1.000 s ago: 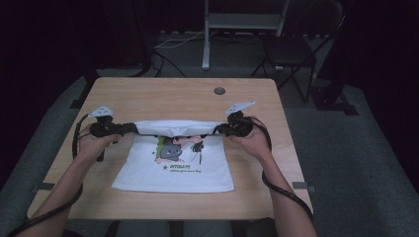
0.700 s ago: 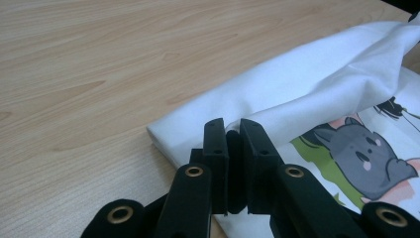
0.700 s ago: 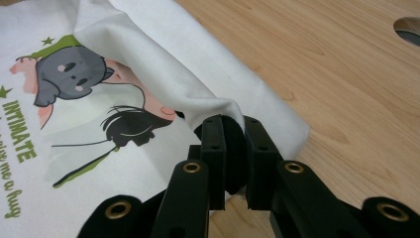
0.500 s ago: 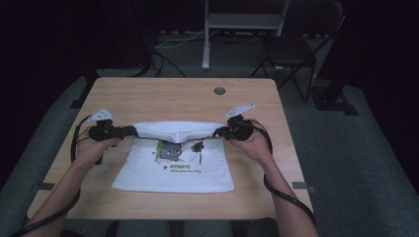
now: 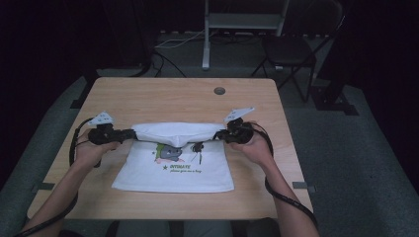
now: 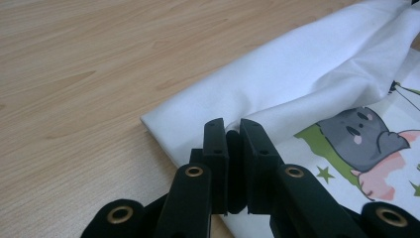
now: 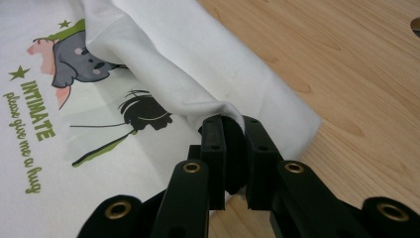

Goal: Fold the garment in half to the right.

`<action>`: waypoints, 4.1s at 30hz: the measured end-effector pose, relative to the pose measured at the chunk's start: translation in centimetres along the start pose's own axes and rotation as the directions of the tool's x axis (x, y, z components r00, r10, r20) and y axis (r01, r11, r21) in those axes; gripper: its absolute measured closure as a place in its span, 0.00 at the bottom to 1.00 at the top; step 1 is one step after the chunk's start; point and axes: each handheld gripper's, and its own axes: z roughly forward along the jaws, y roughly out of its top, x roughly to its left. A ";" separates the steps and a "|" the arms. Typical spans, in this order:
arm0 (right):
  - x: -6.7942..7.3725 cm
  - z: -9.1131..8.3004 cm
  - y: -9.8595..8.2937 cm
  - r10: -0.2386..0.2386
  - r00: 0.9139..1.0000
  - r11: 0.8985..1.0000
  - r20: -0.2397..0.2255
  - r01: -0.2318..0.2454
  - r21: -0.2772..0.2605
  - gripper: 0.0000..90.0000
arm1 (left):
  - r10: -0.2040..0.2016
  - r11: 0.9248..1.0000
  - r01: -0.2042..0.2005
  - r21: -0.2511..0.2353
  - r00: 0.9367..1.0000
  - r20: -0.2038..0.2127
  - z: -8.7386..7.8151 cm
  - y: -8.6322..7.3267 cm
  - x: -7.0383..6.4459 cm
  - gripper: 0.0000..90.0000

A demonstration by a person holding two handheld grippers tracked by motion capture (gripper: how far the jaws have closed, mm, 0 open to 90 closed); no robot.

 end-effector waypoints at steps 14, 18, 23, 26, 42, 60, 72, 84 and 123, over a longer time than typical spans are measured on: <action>0.9 -0.3 -0.5 -0.017 1.000 1.000 -0.019 0.017 0.004 0.91 | 0.005 1.000 -0.005 -0.002 1.000 0.009 -0.6 -0.8 -0.3 0.92; 1.1 -0.4 -0.6 -0.022 0.999 1.000 -0.022 0.023 0.005 0.91 | 0.011 1.000 -0.011 -0.001 1.000 0.012 -0.7 -0.9 -0.5 0.92; 1.4 -0.6 -0.9 -0.027 0.999 1.000 -0.029 0.028 0.005 0.91 | 0.015 1.000 -0.015 -0.004 1.000 0.017 -1.0 -1.1 -0.8 0.92; 1.5 -0.6 -1.0 -0.027 0.999 1.000 -0.029 0.027 0.005 0.91 | 0.024 1.000 -0.024 0.000 1.000 0.021 -1.2 -1.2 -1.0 0.92; 2.0 -0.8 -1.5 -0.021 0.999 1.000 -0.048 0.021 -0.005 0.91 | 0.059 0.998 -0.059 0.000 0.998 0.021 -1.9 -2.1 -1.9 0.92; 2.7 -1.4 -1.6 -0.037 0.998 0.999 -0.060 0.037 -0.006 0.91 | 0.085 0.996 -0.085 -0.008 0.996 0.026 -3.0 -2.4 -2.8 0.91; 3.1 -1.7 -1.8 -0.047 0.997 0.999 -0.059 0.046 -0.012 0.91 | 0.088 0.996 -0.088 -0.010 0.996 0.028 -3.5 -3.0 -3.1 0.91; 3.7 -2.1 -1.9 -0.060 0.996 0.998 -0.063 0.059 -0.015 0.91 | 0.093 0.996 -0.092 -0.018 0.995 0.030 -4.0 -3.2 -3.5 0.91; 5.2 -3.2 -2.4 -0.092 0.993 0.996 -0.067 0.091 -0.019 0.91 | 0.110 0.994 -0.109 -0.023 0.993 0.053 -5.6 -4.4 -5.0 0.91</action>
